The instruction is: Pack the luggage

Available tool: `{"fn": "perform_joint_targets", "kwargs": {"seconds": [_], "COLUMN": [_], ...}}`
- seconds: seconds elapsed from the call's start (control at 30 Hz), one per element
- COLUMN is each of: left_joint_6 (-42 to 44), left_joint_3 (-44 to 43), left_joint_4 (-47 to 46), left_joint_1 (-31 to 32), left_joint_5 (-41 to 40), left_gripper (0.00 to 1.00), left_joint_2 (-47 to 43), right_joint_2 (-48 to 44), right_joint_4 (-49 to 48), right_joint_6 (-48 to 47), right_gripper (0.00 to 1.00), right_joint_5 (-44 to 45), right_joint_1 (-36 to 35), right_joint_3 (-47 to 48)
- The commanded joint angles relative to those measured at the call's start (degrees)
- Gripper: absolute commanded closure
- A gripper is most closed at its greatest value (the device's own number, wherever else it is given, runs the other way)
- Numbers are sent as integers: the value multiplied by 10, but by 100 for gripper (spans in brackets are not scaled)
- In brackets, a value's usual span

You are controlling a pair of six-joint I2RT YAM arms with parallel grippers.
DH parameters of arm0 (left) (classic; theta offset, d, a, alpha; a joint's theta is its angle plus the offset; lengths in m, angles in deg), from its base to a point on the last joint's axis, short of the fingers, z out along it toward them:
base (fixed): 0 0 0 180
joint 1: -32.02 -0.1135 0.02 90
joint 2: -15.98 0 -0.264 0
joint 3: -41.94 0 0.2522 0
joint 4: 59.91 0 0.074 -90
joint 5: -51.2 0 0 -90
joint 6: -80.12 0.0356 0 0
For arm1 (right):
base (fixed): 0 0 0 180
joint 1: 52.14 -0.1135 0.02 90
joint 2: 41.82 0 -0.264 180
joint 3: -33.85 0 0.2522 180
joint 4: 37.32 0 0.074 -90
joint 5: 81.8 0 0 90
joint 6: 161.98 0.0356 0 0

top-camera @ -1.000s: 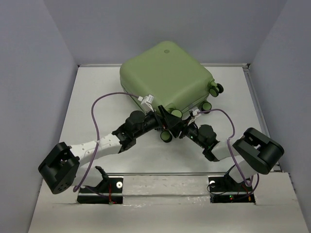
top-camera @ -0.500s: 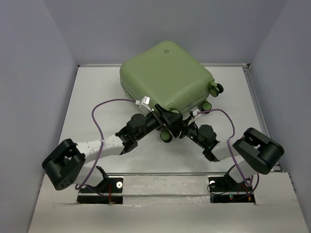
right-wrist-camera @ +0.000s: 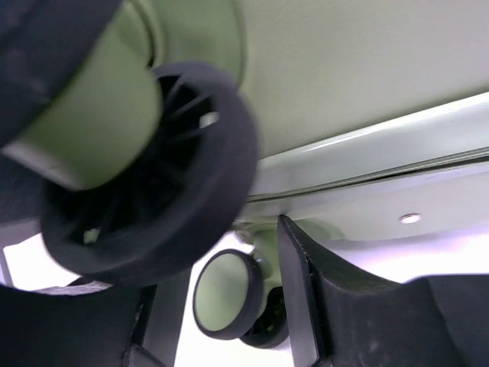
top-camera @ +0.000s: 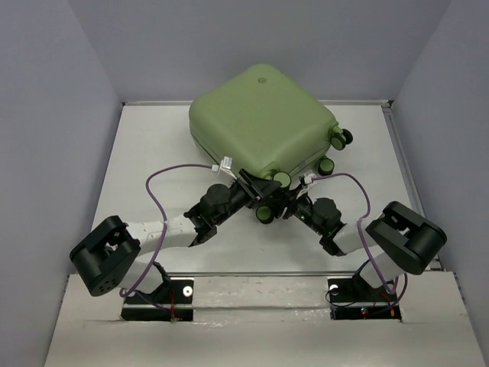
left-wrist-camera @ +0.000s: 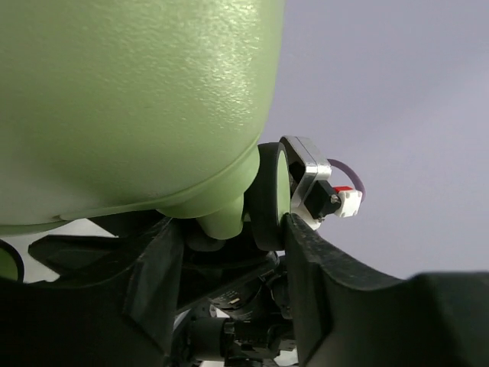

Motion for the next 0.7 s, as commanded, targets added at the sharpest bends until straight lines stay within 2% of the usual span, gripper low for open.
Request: {"fn": "perform_joint_targets", "kwargs": {"seconds": [0.0, 0.13, 0.23, 0.53, 0.67], "left_joint_6": [5, 6, 12, 21, 22], "left_joint_3": [-16, -14, -14, -16, -20], "left_joint_4": [-90, -98, -98, -95, -94], "left_joint_1": [5, 5, 5, 5, 5], "left_joint_5": [-3, 1, 1, 4, 8], "left_gripper": [57, 72, 78, 84, 85], "left_joint_2": [0, -1, -8, -17, -14], "right_joint_2": [-6, 2, 20, 48, 49], "right_joint_4": [-80, -93, -115, -143, -152], "right_joint_6": [-9, -10, -13, -25, -20], "right_gripper": [45, 44, 47, 57, 69], "right_joint_5": [16, 35, 31, 35, 22], "right_joint_1": [-4, -4, -4, -4, -4], "right_joint_3": [-14, -19, -12, 26, 34]}}
